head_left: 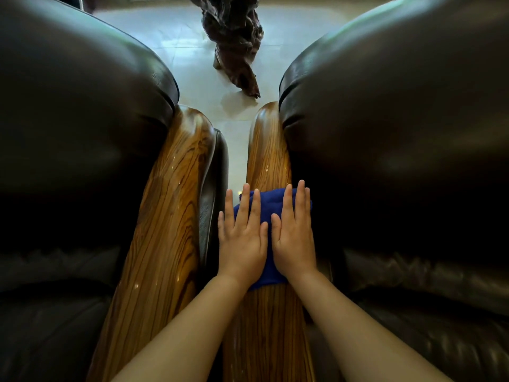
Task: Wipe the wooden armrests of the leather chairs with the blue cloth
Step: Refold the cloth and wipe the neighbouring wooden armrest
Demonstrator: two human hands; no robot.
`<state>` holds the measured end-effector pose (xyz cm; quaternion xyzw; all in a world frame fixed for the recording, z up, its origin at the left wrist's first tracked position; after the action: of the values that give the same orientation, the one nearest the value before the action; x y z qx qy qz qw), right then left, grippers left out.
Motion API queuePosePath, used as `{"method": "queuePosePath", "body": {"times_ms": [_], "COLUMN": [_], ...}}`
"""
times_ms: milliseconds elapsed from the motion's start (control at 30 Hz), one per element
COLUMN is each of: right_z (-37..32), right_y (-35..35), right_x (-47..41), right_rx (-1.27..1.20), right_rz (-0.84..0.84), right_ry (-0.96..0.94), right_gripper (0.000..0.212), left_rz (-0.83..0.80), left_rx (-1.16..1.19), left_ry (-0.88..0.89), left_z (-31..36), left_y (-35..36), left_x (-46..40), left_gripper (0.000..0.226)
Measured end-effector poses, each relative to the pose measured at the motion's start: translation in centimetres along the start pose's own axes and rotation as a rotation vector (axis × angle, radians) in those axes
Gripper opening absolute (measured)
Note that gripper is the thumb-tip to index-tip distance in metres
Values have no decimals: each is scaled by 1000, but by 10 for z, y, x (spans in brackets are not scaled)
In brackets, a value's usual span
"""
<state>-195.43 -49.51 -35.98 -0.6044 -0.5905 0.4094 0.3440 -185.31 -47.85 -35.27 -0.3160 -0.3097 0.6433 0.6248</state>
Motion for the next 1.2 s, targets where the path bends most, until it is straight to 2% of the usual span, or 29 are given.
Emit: {"method": "queuePosePath", "body": {"times_ms": [233, 367, 433, 567, 833, 900, 1033, 1200], "right_z": [1, 11, 11, 8, 7, 4, -8, -9], "right_y": [-5, -23, -16, -4, -9, -13, -24, -14], "right_x": [-32, -7, -5, -21, -76, -82, -81, -92], "right_rx": [59, 85, 102, 126, 173, 184, 313, 257], "right_rz": [-71, -21, -82, -184, -308, -304, -179, -325], "right_ry": [-20, -58, -71, -76, -90, -86, -166, -218], "right_gripper": [63, 67, 66, 69, 69, 68, 65, 74], "left_rz": [-145, -74, -136, -228, -370, -398, -419, -432], "left_rx": [-46, -115, -98, -52, -43, -43, -38, 40], "left_ry": [-22, 171, 208, 125, 87, 86, 98, 135], "left_z": [-5, 11, 13, 5, 7, 8, 10, 12], "left_y": [5, -18, -12, 3, 6, 4, 1, -8], "left_x": [-41, -19, -10, -22, -89, -100, -110, -121], "left_gripper": [57, 58, 56, 57, 69, 70, 73, 76]}}
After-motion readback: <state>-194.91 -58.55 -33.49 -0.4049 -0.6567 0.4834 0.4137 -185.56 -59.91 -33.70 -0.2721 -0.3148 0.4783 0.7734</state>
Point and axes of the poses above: each hand's wrist, its own x-axis away from the middle knuckle, its own y-axis out of the palm, z = x × y, the point moved 10 cm from there along -x, towards the middle knuckle, and after that the axes turned 13 degrees about x, right-handed, at the moved point
